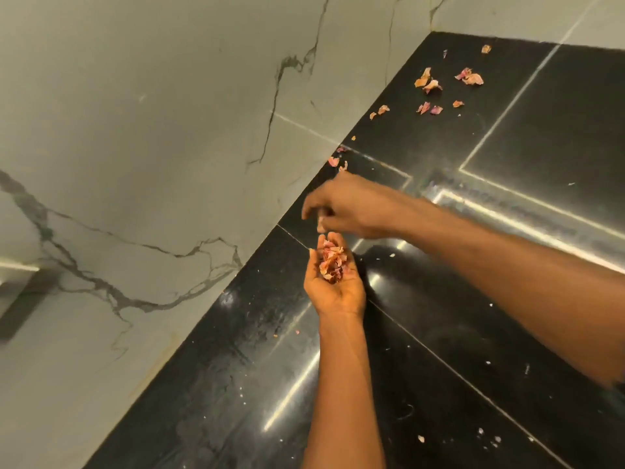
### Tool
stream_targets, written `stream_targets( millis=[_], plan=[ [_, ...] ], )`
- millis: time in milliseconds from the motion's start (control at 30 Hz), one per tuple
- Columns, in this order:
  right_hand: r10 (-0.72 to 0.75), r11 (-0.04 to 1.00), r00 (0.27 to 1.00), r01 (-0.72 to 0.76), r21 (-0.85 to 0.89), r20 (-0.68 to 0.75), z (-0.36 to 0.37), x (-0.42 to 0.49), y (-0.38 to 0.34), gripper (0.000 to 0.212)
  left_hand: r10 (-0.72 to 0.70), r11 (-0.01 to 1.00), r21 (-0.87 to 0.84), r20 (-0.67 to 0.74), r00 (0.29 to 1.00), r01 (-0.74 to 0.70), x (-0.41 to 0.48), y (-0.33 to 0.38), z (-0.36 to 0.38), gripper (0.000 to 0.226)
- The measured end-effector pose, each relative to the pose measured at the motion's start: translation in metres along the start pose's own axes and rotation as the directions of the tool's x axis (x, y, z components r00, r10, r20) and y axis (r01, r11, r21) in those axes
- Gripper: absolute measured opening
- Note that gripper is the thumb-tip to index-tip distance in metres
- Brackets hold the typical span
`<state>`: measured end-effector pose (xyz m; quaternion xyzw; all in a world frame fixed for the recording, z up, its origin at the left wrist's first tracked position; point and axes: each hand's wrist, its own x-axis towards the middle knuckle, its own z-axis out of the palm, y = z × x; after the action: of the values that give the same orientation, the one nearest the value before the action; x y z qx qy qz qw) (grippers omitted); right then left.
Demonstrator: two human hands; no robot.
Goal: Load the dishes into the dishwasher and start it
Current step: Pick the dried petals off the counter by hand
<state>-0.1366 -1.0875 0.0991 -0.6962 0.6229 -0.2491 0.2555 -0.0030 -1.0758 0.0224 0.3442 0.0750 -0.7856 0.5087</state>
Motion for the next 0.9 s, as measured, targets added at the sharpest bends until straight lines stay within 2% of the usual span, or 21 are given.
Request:
stream_targets(
  millis=[67,167,267,333,367,433,500,600,733,833,900],
  plan=[
    [-0.047,0.992,0.998,0.052,-0.117,0.047,0.013,-0.015,-0.012,0.021,0.011,0.998,0.065,0.019,1.0,-0.012,0.002,0.0,-0.001,0.017],
    [-0.038,0.993,0.996,0.046,-0.11,0.079,0.013,-0.022,-0.016,0.015,-0.011,0.998,0.066,0.011,1.0,0.01,0.006,-0.005,-0.007,0.021],
    [0.026,0.999,0.998,-0.024,0.048,-0.051,-0.007,-0.005,0.009,0.017,-0.053,0.995,-0.087,0.014,0.999,0.054,0.008,-0.009,-0.008,0.03],
    [0.134,0.991,0.975,-0.129,0.041,-0.178,-0.015,0.021,0.041,0.02,-0.066,0.982,-0.178,0.019,0.998,0.068,0.005,-0.011,-0.009,0.031],
    [0.186,0.982,0.963,-0.191,-0.007,-0.195,-0.017,0.036,0.059,0.025,-0.07,0.975,-0.212,0.02,0.997,0.073,0.004,-0.012,-0.009,0.031],
    [0.255,0.95,0.957,-0.274,-0.149,-0.136,-0.01,0.066,0.085,0.04,-0.085,0.962,-0.255,0.044,0.995,0.093,0.004,-0.014,-0.012,0.032],
    [0.24,0.921,0.969,-0.244,-0.304,-0.054,0.003,0.084,0.101,0.05,-0.082,0.96,-0.261,0.066,0.994,0.097,0.005,-0.016,-0.014,0.033],
    [0.166,0.885,0.986,-0.136,-0.445,0.03,0.024,0.088,0.117,0.045,-0.071,0.972,-0.219,0.09,0.993,0.089,0.01,-0.018,-0.016,0.035],
    [0.073,0.88,0.983,-0.141,-0.453,-0.166,0.033,0.069,0.118,0.027,-0.081,0.973,-0.208,0.088,0.993,0.097,0.02,-0.02,-0.013,0.033],
    [0.083,0.906,0.977,-0.157,-0.393,-0.198,0.032,0.037,0.115,0.022,-0.072,0.977,-0.195,0.081,0.994,0.087,0.022,-0.023,-0.009,0.03],
    [0.152,0.935,0.961,-0.215,-0.283,-0.229,0.023,0.013,0.112,0.021,-0.071,0.98,-0.18,0.08,0.994,0.084,0.021,-0.027,-0.008,0.029]
  ],
)
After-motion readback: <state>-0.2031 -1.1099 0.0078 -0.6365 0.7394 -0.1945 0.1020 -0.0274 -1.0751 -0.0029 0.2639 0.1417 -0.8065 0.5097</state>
